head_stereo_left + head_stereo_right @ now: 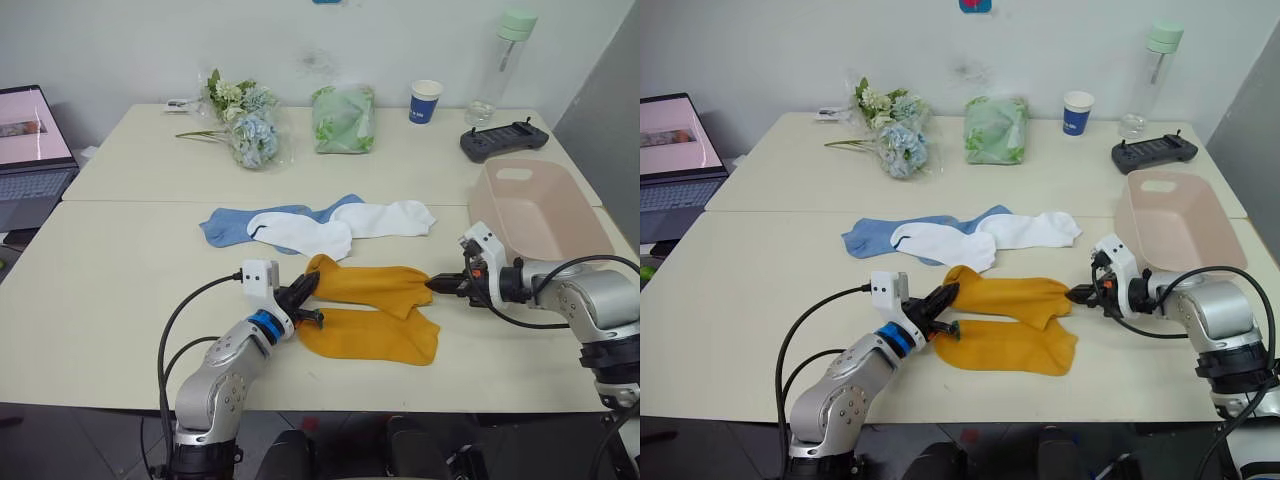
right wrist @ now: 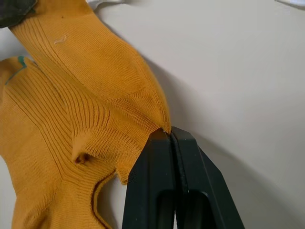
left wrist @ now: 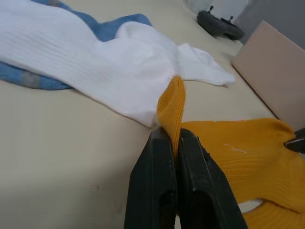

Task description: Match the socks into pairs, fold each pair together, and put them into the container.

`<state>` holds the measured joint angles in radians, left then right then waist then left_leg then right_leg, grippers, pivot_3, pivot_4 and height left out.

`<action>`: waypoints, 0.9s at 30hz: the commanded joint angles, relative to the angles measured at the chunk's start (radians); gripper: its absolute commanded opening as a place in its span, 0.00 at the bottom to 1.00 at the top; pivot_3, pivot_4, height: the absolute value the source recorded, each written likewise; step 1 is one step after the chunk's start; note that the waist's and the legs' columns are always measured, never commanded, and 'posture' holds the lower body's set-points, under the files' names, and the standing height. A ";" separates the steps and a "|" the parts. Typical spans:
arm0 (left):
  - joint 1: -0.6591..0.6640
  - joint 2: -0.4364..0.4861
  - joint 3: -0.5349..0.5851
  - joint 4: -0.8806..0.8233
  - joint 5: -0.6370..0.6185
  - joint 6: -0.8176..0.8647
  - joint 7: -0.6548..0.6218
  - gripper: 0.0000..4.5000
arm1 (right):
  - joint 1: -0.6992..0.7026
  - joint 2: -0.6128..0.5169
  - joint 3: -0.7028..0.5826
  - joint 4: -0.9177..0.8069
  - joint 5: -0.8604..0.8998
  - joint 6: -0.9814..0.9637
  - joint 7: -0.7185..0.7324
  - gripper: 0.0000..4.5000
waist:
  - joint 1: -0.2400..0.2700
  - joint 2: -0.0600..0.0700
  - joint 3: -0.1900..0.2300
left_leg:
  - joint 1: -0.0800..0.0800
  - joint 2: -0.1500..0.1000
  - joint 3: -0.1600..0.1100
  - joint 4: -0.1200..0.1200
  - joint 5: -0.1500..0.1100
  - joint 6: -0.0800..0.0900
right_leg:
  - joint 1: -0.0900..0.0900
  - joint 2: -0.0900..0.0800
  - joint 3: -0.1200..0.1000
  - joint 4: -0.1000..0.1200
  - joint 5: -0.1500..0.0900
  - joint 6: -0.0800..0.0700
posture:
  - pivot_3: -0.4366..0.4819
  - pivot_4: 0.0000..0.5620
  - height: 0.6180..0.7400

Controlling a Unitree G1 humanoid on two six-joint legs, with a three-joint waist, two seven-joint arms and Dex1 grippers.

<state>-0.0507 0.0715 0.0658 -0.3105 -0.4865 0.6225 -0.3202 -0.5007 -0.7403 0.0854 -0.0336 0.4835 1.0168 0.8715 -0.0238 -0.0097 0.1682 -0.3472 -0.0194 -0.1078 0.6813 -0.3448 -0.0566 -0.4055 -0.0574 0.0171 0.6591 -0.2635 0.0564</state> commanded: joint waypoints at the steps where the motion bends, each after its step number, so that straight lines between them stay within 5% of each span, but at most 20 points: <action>1: 0.002 0.010 0.014 -0.018 -0.020 -0.019 -0.010 0.15 | -0.009 -0.008 -0.009 0.002 -0.013 -0.023 0.003 0.00 | 0.000 0.000 0.000 | 0.000 0.000 0.000 0.000 0.000 0.000 | 0.000 0.000 0.000 0.000 0.000 0.000 | 0.48 0.27 1.00; 10: -0.098 0.262 0.050 0.086 -0.018 0.000 -0.167 0.73 | 0.001 -0.019 -0.003 0.001 -0.032 -0.056 0.031 0.00 | -0.003 0.000 0.000 | 0.000 0.000 -0.001 0.000 0.000 0.000 | 0.000 0.001 -0.001 0.002 0.000 0.000 | 0.48 0.27 1.00; 17: -0.327 0.338 -0.037 0.252 -0.025 0.099 -0.322 0.73 | -0.008 -0.013 -0.001 0.009 -0.039 -0.068 0.031 0.00 | -0.002 0.000 0.000 | 0.000 0.000 -0.001 0.000 0.000 0.000 | 0.000 0.000 -0.001 0.000 0.000 0.000 | 0.48 0.27 1.00; 25: -0.369 0.343 -0.118 0.321 0.053 0.061 -0.354 0.73 | -0.013 0.010 0.002 0.002 -0.044 -0.074 0.016 0.00 | -0.007 0.000 0.000 | 0.000 0.000 -0.001 -0.001 0.000 0.000 | -0.001 0.000 0.000 -0.001 0.000 0.000 | 0.48 0.27 1.00; 27: -0.367 0.338 -0.113 0.323 0.057 0.052 -0.352 0.62 | -0.011 0.012 -0.002 -0.007 -0.042 -0.070 0.014 0.00 | -0.005 0.000 0.000 | 0.000 0.000 -0.002 -0.001 0.000 0.000 | -0.001 0.000 0.000 0.000 0.000 0.000 | 0.48 0.27 1.00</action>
<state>-0.4043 0.4105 -0.0551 0.0258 -0.4360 0.7000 -0.6669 -0.4976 -0.7261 0.1001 -0.0028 0.4359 0.9490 0.8880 -0.0292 -0.0096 0.1683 -0.3475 -0.0192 -0.1098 0.6803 -0.3444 -0.0567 -0.4069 -0.0571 0.0168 0.6594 -0.2636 0.0566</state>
